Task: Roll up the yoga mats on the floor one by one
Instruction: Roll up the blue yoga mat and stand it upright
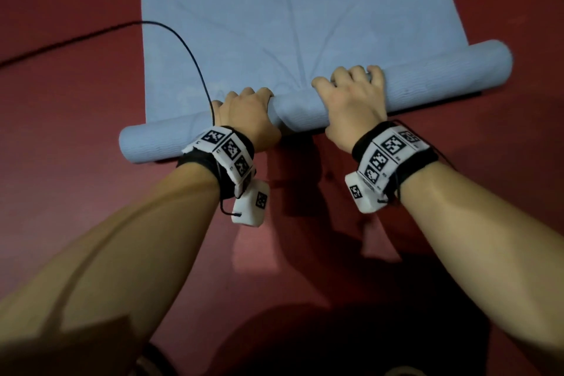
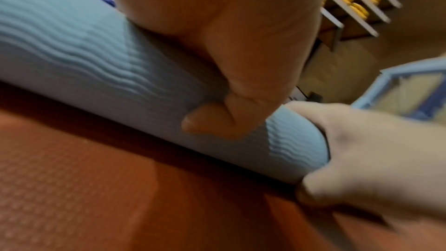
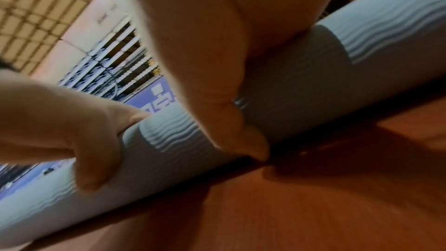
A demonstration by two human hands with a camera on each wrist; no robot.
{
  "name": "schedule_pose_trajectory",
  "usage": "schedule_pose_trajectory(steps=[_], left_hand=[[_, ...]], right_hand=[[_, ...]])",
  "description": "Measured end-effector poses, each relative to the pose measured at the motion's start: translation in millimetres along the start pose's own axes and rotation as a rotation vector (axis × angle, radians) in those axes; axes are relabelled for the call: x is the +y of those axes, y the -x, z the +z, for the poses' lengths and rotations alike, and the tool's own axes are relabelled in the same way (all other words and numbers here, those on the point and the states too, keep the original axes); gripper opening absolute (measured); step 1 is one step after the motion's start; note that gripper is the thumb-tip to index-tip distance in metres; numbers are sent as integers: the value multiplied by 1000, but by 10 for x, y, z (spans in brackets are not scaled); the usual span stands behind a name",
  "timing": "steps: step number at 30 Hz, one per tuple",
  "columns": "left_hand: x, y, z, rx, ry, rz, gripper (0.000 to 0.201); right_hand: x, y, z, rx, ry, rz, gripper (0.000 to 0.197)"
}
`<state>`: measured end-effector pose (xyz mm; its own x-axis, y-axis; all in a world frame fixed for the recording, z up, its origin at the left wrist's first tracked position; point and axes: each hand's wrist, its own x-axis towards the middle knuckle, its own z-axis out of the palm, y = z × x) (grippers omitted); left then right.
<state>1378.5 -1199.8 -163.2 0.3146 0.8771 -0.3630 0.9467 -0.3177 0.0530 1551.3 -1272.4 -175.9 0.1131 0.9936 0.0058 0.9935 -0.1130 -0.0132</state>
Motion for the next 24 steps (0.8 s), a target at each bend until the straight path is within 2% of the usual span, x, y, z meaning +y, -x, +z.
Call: schedule_pose_trajectory(steps=[6,9,12,20,24], left_hand=[[-5,-14,-34,-11,13,0,49],[22,35,-64,1,-8,-10,50],[54,123,-86,-45,-10,-16,51],[79,573,54,-185,33,-5,40],[71,838,167,-205,55,19,44]], right_hand=[[-16,-127,-111,-131,12,-14,57],[-21,-91,-118,-123,31,-25,54],[0,3,-133,-116,35,-38,52],[-22,536,-197,-156,16,-44,45],[-62,818,-244,-230,13,-44,44]])
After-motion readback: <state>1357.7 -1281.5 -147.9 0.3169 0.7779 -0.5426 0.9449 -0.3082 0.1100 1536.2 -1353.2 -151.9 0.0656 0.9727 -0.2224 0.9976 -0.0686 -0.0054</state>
